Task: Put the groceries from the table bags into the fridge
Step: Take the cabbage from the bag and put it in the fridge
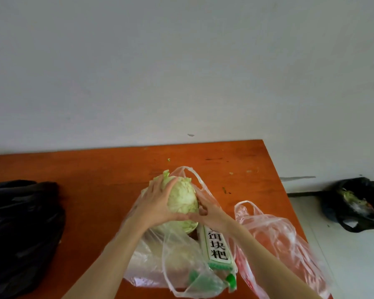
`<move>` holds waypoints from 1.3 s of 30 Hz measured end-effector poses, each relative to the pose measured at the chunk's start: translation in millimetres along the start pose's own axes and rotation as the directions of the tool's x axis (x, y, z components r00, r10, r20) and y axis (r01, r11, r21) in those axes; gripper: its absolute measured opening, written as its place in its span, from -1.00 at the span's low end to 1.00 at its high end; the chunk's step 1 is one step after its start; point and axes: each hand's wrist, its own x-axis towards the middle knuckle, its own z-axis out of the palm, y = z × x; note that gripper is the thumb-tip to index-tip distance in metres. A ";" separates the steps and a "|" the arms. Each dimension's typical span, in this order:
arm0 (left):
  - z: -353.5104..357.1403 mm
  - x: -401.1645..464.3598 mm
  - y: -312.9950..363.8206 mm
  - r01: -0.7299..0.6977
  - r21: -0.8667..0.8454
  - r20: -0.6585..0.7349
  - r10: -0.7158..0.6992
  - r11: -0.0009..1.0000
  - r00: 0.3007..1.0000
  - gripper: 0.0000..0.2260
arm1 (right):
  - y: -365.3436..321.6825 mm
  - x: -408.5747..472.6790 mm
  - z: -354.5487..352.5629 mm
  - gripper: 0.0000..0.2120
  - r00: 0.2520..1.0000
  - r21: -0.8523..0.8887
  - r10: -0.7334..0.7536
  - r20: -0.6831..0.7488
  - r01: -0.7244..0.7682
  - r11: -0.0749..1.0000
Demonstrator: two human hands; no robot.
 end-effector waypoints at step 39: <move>26.2 -16.7 -94.6 0.235 -0.724 -0.033 -0.373 0.648 0.927 -0.04 | -14.4 51.5 55.2 -0.14 0.943 0.574 0.255 -0.213 -0.091 0.814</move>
